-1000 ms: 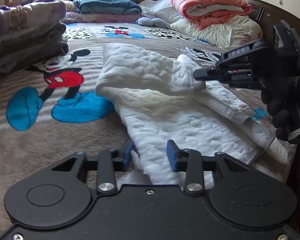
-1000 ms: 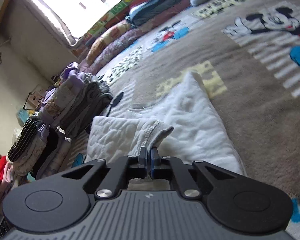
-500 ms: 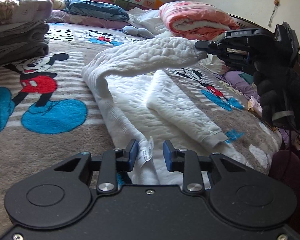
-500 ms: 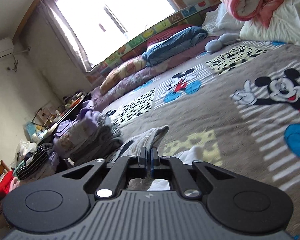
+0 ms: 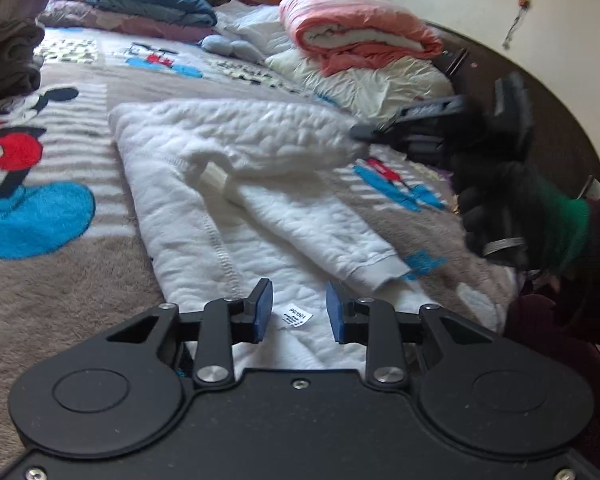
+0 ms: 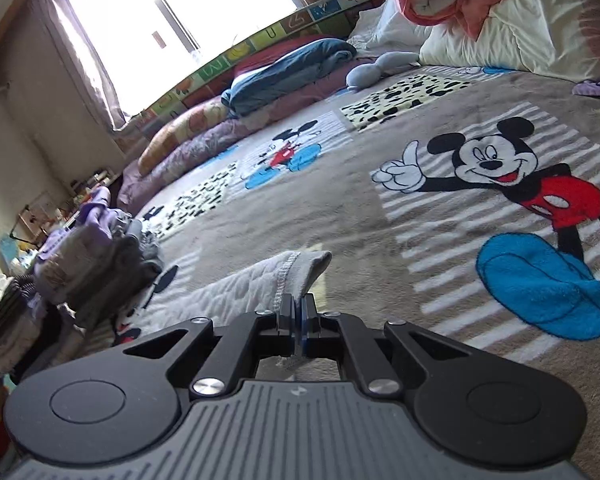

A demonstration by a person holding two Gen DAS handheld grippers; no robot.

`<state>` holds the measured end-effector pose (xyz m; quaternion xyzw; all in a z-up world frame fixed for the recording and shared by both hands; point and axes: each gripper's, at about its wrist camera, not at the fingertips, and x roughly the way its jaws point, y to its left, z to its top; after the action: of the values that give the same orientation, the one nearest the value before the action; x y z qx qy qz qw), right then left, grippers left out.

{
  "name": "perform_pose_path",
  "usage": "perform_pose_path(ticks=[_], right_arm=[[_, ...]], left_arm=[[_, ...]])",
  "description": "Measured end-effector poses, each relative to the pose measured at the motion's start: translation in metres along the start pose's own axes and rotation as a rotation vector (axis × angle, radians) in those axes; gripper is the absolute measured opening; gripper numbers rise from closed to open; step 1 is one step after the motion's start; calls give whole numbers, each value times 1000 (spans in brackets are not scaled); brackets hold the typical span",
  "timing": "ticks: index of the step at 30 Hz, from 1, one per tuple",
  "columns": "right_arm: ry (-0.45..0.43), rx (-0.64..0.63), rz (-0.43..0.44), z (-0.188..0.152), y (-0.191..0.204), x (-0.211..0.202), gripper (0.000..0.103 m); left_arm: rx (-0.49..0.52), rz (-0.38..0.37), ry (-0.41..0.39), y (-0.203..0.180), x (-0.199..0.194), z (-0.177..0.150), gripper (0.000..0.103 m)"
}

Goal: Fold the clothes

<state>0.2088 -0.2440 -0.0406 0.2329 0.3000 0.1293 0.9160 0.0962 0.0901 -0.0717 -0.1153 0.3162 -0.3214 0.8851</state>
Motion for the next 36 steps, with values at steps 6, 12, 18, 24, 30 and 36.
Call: perform_pose_path(ticks=[6, 12, 18, 24, 30, 36], right_arm=[[3, -22, -17, 5, -1, 9, 5], [-14, -27, -10, 16, 3, 12, 5], [-33, -27, 10, 25, 9, 9, 5], [-16, -34, 99, 11, 16, -8, 5], [-30, -21, 193, -4, 25, -36, 5], [-13, -257, 259, -29, 64, -65, 5]], left_arm=[[18, 98, -78, 25, -47, 5, 26], [155, 147, 26, 23, -38, -13, 19], [231, 113, 89, -5, 6, -22, 14], [234, 130, 92, -8, 16, -20, 14], [282, 174, 89, -16, 26, -28, 14], [303, 184, 85, -18, 28, -30, 14]])
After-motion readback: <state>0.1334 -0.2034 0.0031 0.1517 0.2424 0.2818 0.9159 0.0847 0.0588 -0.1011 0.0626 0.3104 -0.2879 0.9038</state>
